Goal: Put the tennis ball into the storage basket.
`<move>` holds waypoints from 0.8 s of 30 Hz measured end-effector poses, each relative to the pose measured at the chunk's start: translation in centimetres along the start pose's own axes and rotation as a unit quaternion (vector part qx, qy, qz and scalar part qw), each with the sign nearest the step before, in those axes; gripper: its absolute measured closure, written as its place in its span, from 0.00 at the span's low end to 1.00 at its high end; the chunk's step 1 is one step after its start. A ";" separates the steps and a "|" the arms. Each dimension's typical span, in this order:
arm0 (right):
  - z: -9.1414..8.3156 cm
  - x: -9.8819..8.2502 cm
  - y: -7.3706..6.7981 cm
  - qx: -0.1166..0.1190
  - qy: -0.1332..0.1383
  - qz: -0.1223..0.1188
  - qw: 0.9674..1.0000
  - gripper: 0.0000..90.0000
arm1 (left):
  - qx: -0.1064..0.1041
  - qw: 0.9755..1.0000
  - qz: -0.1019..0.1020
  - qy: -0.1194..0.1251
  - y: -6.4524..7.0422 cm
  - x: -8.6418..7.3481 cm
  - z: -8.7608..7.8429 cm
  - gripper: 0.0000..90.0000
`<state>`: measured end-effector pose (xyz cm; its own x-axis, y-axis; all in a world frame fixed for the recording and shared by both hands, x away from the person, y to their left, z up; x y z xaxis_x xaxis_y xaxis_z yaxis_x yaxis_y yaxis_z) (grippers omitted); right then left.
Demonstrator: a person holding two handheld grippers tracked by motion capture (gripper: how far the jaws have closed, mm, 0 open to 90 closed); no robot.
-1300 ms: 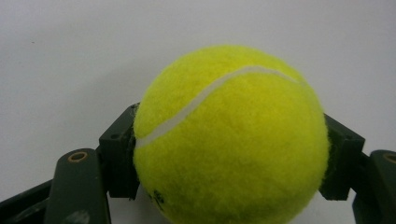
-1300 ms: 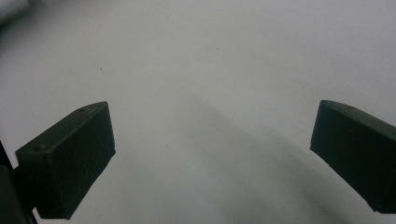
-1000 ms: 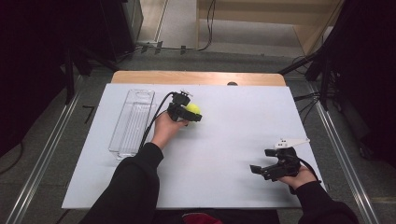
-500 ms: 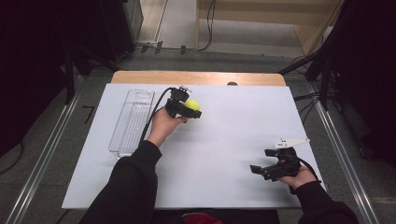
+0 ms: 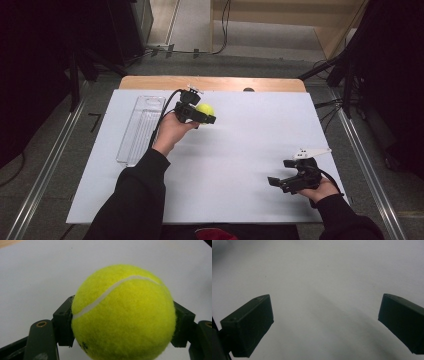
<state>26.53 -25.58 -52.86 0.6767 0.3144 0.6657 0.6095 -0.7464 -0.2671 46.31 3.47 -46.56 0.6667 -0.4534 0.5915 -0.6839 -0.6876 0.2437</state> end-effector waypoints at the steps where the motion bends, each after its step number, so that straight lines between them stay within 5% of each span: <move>1: 0.0 0.0 0.0 0.000 0.000 0.001 1.000 0.00 | -0.002 1.000 0.002 0.002 0.1 0.1 -0.2 0.30; 14: 0.0 0.0 0.0 -0.001 0.000 0.003 1.000 0.00 | -0.005 1.000 0.019 0.002 1.5 1.1 -2.5 0.30; 24: 0.0 0.0 0.0 -0.001 0.001 0.002 1.000 0.00 | -0.006 1.000 0.020 -0.001 1.3 1.0 -2.8 0.30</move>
<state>26.50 -25.61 -52.85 0.6790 0.3102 0.6654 0.6057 -0.7489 -0.2689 45.26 3.70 -43.44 0.6393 -0.4813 0.5997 -0.7134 -0.6622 0.2291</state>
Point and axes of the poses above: each handheld gripper's, and its own axes: z roughly forward along the jaws, x roughly out of its top, y roughly to its right, the point moved 5 cm from there along z, roughly forward along the jaws, and after that the axes turned 2 degrees about -z, right-handed, at the moved point
